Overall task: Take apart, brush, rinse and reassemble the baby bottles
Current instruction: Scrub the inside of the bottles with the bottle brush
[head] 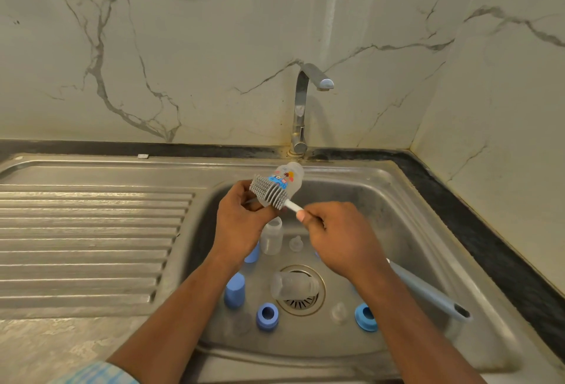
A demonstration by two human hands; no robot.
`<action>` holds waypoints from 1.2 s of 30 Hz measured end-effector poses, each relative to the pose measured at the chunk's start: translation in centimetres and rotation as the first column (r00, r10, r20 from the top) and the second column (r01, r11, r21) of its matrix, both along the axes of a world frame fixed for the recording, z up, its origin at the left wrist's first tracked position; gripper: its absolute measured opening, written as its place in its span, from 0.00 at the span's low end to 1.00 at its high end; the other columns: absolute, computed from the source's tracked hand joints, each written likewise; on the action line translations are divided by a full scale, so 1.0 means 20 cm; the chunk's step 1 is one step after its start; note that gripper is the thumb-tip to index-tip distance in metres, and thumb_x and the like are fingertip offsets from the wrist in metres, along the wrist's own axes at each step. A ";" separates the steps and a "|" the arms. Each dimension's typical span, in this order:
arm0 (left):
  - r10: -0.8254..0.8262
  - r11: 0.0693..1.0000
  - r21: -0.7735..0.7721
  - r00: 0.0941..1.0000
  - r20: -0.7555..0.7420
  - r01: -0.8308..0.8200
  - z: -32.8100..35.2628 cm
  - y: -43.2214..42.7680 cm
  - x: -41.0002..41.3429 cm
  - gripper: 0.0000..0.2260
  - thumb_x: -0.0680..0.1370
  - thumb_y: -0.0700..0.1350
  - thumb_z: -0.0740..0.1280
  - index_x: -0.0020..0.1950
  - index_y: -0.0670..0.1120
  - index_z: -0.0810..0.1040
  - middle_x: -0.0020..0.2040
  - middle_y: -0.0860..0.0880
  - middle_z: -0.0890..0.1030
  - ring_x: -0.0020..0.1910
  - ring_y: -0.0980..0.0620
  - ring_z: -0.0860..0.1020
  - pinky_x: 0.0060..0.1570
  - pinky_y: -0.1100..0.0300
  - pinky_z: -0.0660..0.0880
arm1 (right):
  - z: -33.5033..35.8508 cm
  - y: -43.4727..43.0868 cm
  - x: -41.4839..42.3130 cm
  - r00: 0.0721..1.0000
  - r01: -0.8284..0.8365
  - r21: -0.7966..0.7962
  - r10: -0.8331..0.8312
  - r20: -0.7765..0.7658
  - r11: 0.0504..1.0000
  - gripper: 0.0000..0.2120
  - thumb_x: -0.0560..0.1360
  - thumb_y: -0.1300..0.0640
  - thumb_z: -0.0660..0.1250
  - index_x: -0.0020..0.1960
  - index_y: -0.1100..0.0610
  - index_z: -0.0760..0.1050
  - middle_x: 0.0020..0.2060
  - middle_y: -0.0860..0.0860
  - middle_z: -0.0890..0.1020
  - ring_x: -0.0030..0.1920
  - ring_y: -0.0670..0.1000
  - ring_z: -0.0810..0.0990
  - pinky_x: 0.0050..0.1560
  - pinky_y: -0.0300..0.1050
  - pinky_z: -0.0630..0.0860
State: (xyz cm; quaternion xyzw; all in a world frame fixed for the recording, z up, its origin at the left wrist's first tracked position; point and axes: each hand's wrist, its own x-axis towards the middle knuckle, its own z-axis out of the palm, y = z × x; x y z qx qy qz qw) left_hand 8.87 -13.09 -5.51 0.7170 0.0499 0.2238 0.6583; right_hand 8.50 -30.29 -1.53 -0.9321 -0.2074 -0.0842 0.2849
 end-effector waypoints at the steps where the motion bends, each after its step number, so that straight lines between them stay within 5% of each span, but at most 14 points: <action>1: -0.007 1.000 -0.002 1.000 0.001 0.007 0.00 -0.01 0.00 0.21 0.68 0.37 0.79 0.58 0.43 0.78 0.50 0.51 0.85 0.47 0.60 0.83 0.43 0.69 0.77 | 0.00 0.00 0.00 1.000 0.023 0.008 -0.023 0.013 1.000 0.16 0.81 0.47 0.60 0.39 0.51 0.77 0.27 0.48 0.76 0.32 0.53 0.76 0.34 0.50 0.72; 7: -0.011 0.999 -0.034 1.000 -0.008 0.011 0.00 -0.03 -0.01 0.24 0.68 0.43 0.81 0.61 0.46 0.77 0.53 0.53 0.84 0.51 0.58 0.83 0.45 0.67 0.79 | 0.01 -0.06 0.07 0.965 0.259 0.058 -0.261 0.026 0.964 0.21 0.83 0.48 0.57 0.31 0.49 0.63 0.26 0.46 0.69 0.31 0.51 0.69 0.35 0.47 0.64; 13: 0.014 0.994 -0.110 0.999 -0.034 -0.017 -0.01 0.00 0.00 0.19 0.69 0.45 0.79 0.57 0.47 0.79 0.51 0.52 0.85 0.52 0.54 0.83 0.47 0.60 0.81 | 0.00 -0.05 0.00 1.000 -0.002 0.136 0.003 -0.008 0.991 0.22 0.81 0.50 0.61 0.28 0.43 0.67 0.22 0.45 0.69 0.26 0.46 0.65 0.31 0.47 0.64; 17: -0.038 0.995 -0.092 0.997 -0.067 0.032 0.00 0.01 0.00 0.22 0.67 0.46 0.80 0.59 0.46 0.79 0.53 0.51 0.85 0.54 0.55 0.83 0.51 0.58 0.81 | 0.02 -0.09 0.04 0.996 0.091 0.138 -0.091 -0.011 0.986 0.20 0.81 0.50 0.61 0.30 0.48 0.68 0.22 0.47 0.68 0.26 0.47 0.66 0.32 0.49 0.65; 21: -0.117 0.960 -0.268 0.986 -0.118 0.082 0.00 -0.05 -0.02 0.26 0.65 0.51 0.78 0.59 0.42 0.77 0.53 0.44 0.85 0.51 0.48 0.85 0.50 0.51 0.83 | 0.00 -0.10 0.06 0.984 0.169 0.143 -0.174 0.024 0.975 0.22 0.82 0.50 0.60 0.30 0.52 0.65 0.23 0.48 0.68 0.26 0.48 0.65 0.32 0.48 0.64; 27: -0.233 0.806 -0.575 0.969 -0.088 0.142 0.03 0.01 -0.03 0.27 0.69 0.51 0.73 0.67 0.45 0.74 0.56 0.42 0.84 0.53 0.43 0.84 0.51 0.54 0.83 | -0.03 -0.04 0.02 0.999 0.019 0.138 -0.013 -0.043 0.990 0.23 0.81 0.50 0.62 0.27 0.43 0.66 0.21 0.45 0.69 0.26 0.46 0.65 0.31 0.47 0.65; 33: -0.262 0.841 -0.522 0.951 -0.162 0.143 0.04 -0.06 -0.04 0.21 0.74 0.53 0.71 0.60 0.40 0.76 0.50 0.40 0.85 0.49 0.43 0.85 0.47 0.57 0.83 | -0.02 -0.04 0.06 0.970 0.241 0.060 -0.242 0.024 0.969 0.21 0.82 0.49 0.58 0.31 0.50 0.66 0.25 0.48 0.70 0.28 0.49 0.67 0.33 0.48 0.66; 36: -0.211 0.879 -0.468 0.954 -0.214 0.090 0.03 -0.07 -0.03 0.19 0.78 0.54 0.68 0.58 0.39 0.76 0.50 0.39 0.85 0.48 0.44 0.86 0.46 0.58 0.83 | -0.02 -0.04 0.05 0.976 0.214 0.067 -0.217 0.031 0.974 0.21 0.82 0.49 0.59 0.31 0.49 0.65 0.25 0.47 0.69 0.28 0.48 0.67 0.32 0.47 0.65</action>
